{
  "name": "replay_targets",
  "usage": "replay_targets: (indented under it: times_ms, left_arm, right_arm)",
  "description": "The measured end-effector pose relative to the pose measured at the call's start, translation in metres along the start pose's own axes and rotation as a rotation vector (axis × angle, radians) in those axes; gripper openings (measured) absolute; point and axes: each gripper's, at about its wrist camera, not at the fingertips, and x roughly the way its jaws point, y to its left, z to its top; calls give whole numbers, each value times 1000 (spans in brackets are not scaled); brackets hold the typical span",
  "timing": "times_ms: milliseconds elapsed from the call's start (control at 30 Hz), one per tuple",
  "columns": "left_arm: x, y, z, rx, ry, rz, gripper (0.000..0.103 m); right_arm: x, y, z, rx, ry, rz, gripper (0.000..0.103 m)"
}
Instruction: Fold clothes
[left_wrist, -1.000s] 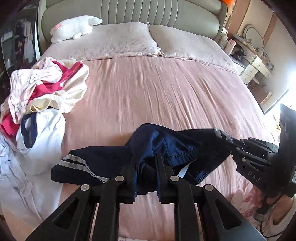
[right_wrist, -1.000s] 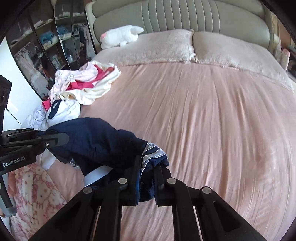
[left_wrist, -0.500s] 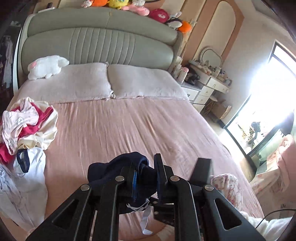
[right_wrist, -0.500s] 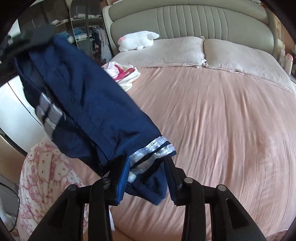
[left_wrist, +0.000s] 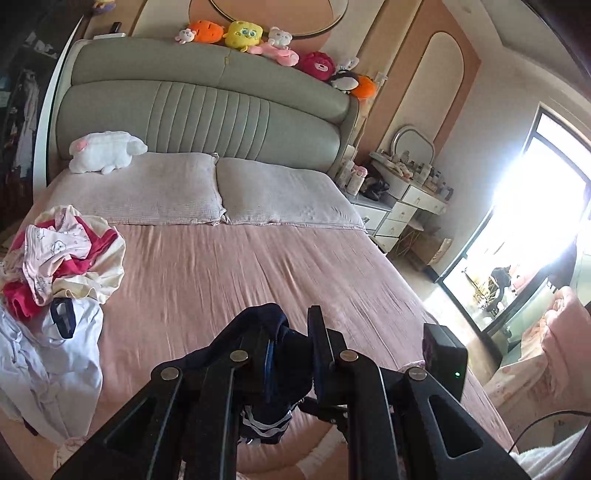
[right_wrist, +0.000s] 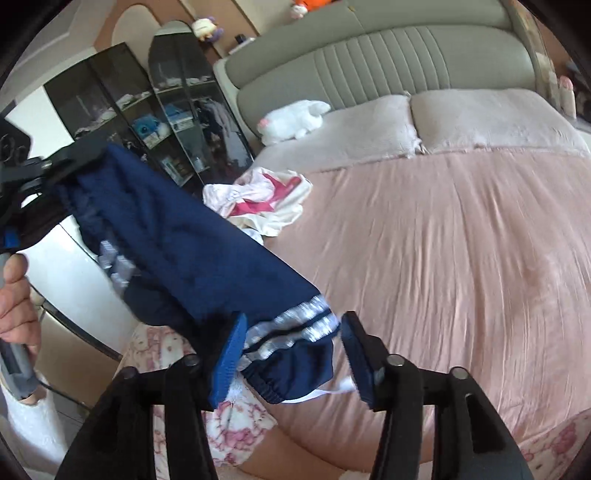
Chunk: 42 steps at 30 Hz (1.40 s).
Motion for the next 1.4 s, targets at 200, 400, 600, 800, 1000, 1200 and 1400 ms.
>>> replay_targets:
  times_ms: [200, 400, 600, 800, 1000, 1200, 1400]
  left_arm:
    - [0, -6, -6, -10, 2, -21, 14]
    - [4, 9, -17, -16, 43, 29, 14]
    - [20, 21, -34, 28, 95, 105, 14]
    - [42, 17, -46, 91, 137, 189, 14]
    - [39, 7, -43, 93, 118, 109, 14]
    - [42, -15, -27, 147, 107, 71, 14]
    - [45, -24, -27, 159, 130, 1, 14]
  right_arm:
    - [14, 51, -7, -133, -26, -115, 60]
    - [59, -6, -15, -85, 41, -384, 25]
    - [-2, -37, 10, 59, -65, -277, 14]
    - [-42, -40, 34, 219, -80, 184, 14]
    - [-24, 5, 16, -153, 38, -286, 15]
    - [-2, -6, -10, -140, 108, -288, 41]
    - [-6, 8, -11, -161, 18, -228, 58]
